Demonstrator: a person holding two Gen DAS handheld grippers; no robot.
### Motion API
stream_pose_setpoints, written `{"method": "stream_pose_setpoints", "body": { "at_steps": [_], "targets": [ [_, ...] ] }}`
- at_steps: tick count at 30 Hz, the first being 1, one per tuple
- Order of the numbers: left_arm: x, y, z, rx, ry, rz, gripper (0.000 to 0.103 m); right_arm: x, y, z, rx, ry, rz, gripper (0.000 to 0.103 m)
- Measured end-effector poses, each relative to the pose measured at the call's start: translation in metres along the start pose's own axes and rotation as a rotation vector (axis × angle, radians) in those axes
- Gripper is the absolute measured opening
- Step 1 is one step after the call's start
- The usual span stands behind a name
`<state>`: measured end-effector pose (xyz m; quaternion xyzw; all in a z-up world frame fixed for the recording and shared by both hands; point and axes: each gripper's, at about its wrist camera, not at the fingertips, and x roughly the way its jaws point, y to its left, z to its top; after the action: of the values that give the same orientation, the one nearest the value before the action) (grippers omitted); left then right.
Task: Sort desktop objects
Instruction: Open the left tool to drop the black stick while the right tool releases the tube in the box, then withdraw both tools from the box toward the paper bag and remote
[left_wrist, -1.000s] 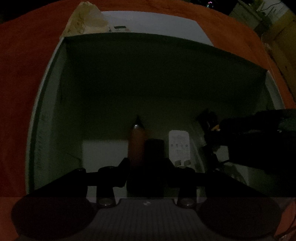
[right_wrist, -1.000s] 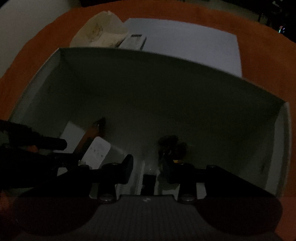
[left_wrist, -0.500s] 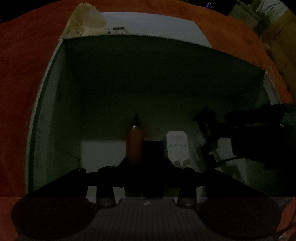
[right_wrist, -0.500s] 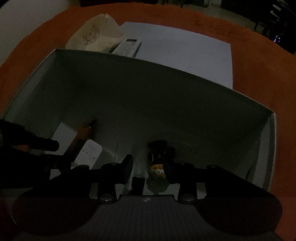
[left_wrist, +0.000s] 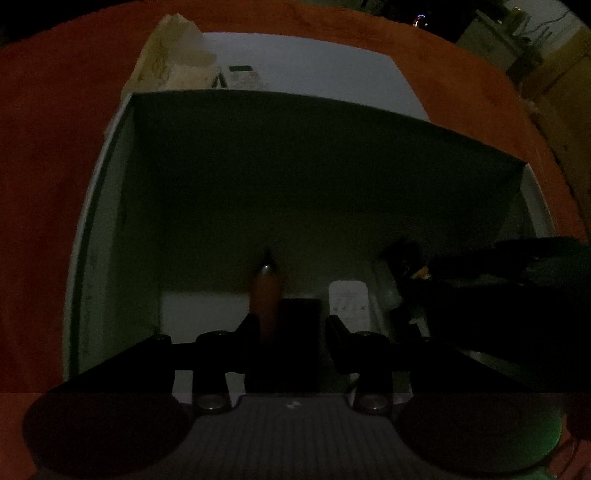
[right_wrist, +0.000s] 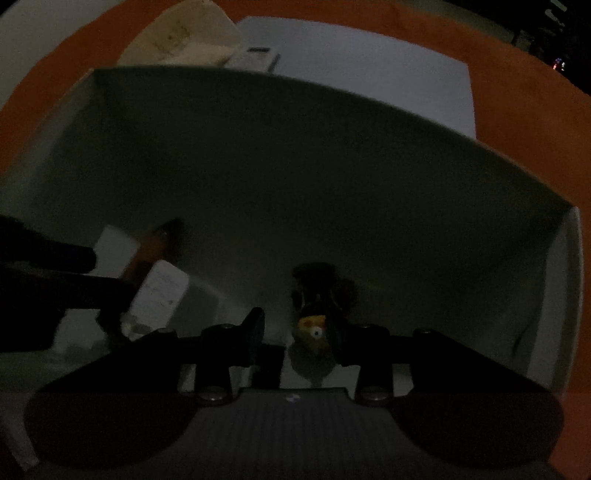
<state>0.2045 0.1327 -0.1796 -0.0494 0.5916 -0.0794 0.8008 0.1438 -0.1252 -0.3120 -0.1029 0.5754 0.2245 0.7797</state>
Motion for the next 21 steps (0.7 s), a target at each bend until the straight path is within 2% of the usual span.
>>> {"method": "stream_pose_setpoints", "body": {
  "at_steps": [5, 8, 14, 21],
  "targets": [
    [-0.015, 0.011, 0.002, -0.003, -0.012, -0.004, 0.035, -0.004, -0.005, -0.002, 0.023, -0.001, 0.01, 0.044],
    [-0.026, 0.022, 0.007, -0.008, -0.024, -0.005, 0.045, -0.015, -0.01, -0.008, 0.062, 0.016, 0.023, 0.044],
    [-0.041, 0.038, 0.009, -0.001, -0.037, -0.017, 0.045, -0.057, -0.018, -0.02, 0.072, -0.004, 0.072, 0.046],
    [-0.066, 0.06, 0.023, -0.006, -0.065, -0.033, 0.045, -0.115, -0.028, -0.03, 0.063, -0.021, 0.06, 0.048]
  ]
}}
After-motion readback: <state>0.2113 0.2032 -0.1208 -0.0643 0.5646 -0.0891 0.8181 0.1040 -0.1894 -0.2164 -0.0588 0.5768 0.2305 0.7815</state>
